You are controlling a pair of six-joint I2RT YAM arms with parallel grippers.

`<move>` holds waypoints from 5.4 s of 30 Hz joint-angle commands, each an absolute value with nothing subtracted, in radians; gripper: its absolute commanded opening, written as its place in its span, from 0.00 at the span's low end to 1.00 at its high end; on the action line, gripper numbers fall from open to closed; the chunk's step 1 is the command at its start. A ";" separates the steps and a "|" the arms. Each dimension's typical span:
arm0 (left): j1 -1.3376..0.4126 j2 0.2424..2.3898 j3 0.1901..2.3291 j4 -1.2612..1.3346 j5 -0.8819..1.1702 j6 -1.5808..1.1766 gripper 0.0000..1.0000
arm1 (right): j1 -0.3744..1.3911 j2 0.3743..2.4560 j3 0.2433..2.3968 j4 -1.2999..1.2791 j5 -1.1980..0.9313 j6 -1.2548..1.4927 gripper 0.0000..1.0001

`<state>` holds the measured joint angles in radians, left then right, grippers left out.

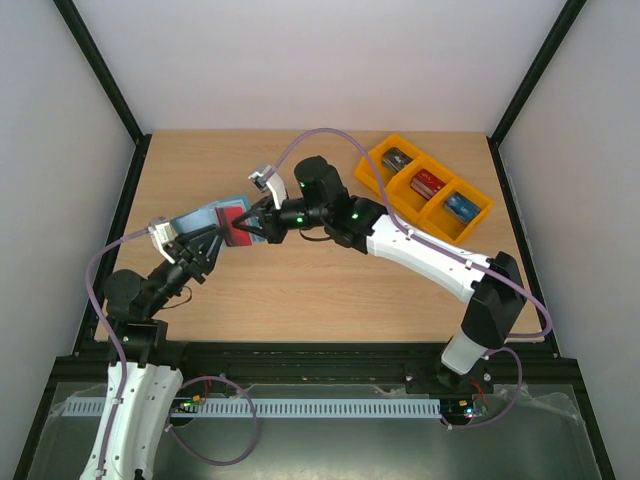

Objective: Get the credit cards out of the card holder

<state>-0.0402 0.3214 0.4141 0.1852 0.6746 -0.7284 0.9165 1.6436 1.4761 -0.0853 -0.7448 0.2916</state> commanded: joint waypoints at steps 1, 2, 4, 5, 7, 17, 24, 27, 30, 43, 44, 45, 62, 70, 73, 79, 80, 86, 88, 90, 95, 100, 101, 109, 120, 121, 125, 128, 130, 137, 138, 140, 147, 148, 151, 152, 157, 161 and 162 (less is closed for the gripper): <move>-0.025 0.306 0.413 0.148 0.628 -0.717 0.36 | 0.921 1.595 1.485 -0.026 -0.816 0.265 0.02; -0.021 0.305 0.409 0.147 0.630 -0.722 0.36 | 0.921 1.591 1.486 -0.020 -0.823 0.268 0.02; -0.018 0.312 0.405 0.135 0.635 -0.731 0.36 | 0.921 1.584 1.477 -0.007 -0.838 0.265 0.02; -0.018 0.316 0.405 0.130 0.637 -0.732 0.35 | 0.920 1.580 1.473 0.004 -0.846 0.268 0.02; -0.018 0.316 0.409 0.132 0.661 -0.725 0.35 | 0.921 1.576 1.461 0.040 -0.854 0.287 0.02; -0.023 0.330 0.348 0.231 0.784 -0.790 0.29 | 0.922 1.578 1.442 0.153 -0.875 0.327 0.02; -0.031 0.344 0.333 0.377 0.863 -0.843 0.29 | 0.923 1.600 1.462 0.165 -0.927 0.338 0.02; -0.044 0.349 0.336 0.449 0.915 -0.871 0.28 | 0.923 1.596 1.442 0.216 -0.905 0.378 0.02; -0.057 0.353 0.337 0.474 0.944 -0.888 0.30 | 0.925 1.597 1.438 0.267 -0.881 0.412 0.02; -0.078 0.364 0.357 0.463 0.969 -0.884 0.24 | 0.956 1.625 1.452 0.296 -0.669 0.424 0.02; -0.078 0.362 0.362 0.451 0.966 -0.882 0.23 | 0.960 1.624 1.452 0.301 -0.670 0.427 0.02; -0.078 0.362 0.367 0.444 0.970 -0.879 0.22 | 0.961 1.623 1.448 0.310 -0.669 0.431 0.02; -0.077 0.239 0.427 0.251 0.853 -0.770 0.02 | 0.913 1.562 1.375 0.308 -0.851 0.421 0.08; -0.076 0.235 0.466 0.222 0.795 -0.765 0.02 | 0.909 1.496 1.280 0.375 -0.931 0.445 0.11; -0.075 0.243 0.465 0.213 0.793 -0.744 0.03 | 0.890 1.489 1.292 0.332 -0.935 0.422 0.11; -0.069 0.253 0.452 0.257 0.844 -0.756 0.02 | 0.877 1.485 1.297 0.348 -0.943 0.453 0.02; -0.069 0.258 0.444 0.274 0.857 -0.762 0.02 | 0.882 1.490 1.295 0.365 -0.942 0.466 0.02; -0.070 0.300 0.430 0.266 0.852 -0.771 0.18 | 0.912 1.511 1.303 0.401 -0.936 0.477 0.02; -0.072 0.293 0.421 0.262 0.845 -0.772 0.22 | 0.917 1.512 1.305 0.409 -0.934 0.479 0.02; -0.076 0.292 0.411 0.269 0.847 -0.775 0.24 | 0.923 1.519 1.308 0.416 -0.933 0.482 0.02; -0.089 0.304 0.400 0.305 0.866 -0.764 0.02 | 0.928 1.544 1.325 0.418 -0.942 0.479 0.02; -0.090 0.284 0.418 0.309 0.874 -0.802 0.02 | 0.916 1.518 1.323 0.349 -0.938 0.442 0.10; -0.091 0.275 0.418 0.308 0.866 -0.815 0.02 | 0.912 1.508 1.318 0.330 -0.931 0.432 0.14; -0.074 0.231 0.432 0.258 0.836 -0.816 0.02 | 0.891 1.418 1.224 0.262 -0.933 0.394 0.29; -0.061 0.229 0.450 0.201 0.823 -0.756 0.03 | 0.832 1.398 1.221 0.227 -1.004 0.388 0.02; -0.059 0.223 0.458 0.162 0.811 -0.730 0.02 | 0.819 1.391 1.216 0.227 -0.999 0.396 0.02; -0.051 0.197 0.465 0.042 0.765 -0.632 0.03 | 0.752 1.360 1.201 0.223 -0.959 0.440 0.02; -0.041 0.174 0.461 -0.006 0.741 -0.561 0.02 | 0.704 1.348 1.194 0.178 -0.891 0.465 0.02; -0.037 0.164 0.488 -0.044 0.735 -0.446 0.03 | 0.669 1.348 1.190 0.132 -0.842 0.484 0.02; -0.037 0.136 0.680 -0.356 0.513 0.854 0.02 | 0.600 1.390 1.250 -0.069 -0.687 0.482 0.02; -0.035 0.114 0.659 -0.366 0.460 1.103 0.02 | 0.600 1.399 1.256 -0.086 -0.678 0.483 0.02; -0.037 0.027 0.555 -0.274 0.341 1.519 0.02 | 0.599 1.424 1.261 -0.119 -0.666 0.495 0.02; -0.038 -0.005 0.379 0.134 0.470 1.947 0.02 | 0.601 1.524 1.209 -0.163 -0.728 0.546 0.02; -0.038 -0.001 0.369 0.166 0.494 1.964 0.02 | 0.601 1.538 1.200 -0.161 -0.748 0.553 0.02; -0.038 0.025 0.392 0.123 0.532 1.964 0.02 | 0.615 1.586 1.167 -0.135 -0.773 0.578 0.02; -0.038 0.032 0.391 0.115 0.529 1.959 0.02 | 0.620 1.603 1.151 -0.116 -0.780 0.590 0.02; -0.038 0.033 0.382 0.069 0.512 1.929 0.02 | 0.664 1.727 1.111 0.039 -0.848 0.703 0.02; -0.038 0.023 0.375 0.050 0.511 1.876 0.02 | 0.667 1.841 1.135 0.043 -0.857 0.700 0.02; -0.038 0.019 0.375 0.043 0.513 1.857 0.02 | 0.667 1.865 1.143 0.034 -0.865 0.693 0.02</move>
<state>-0.0444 0.0288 0.3748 0.0463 0.4728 1.8942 0.6659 1.7962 1.1179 -0.0242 -0.8158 0.6674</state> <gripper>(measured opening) 0.027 0.042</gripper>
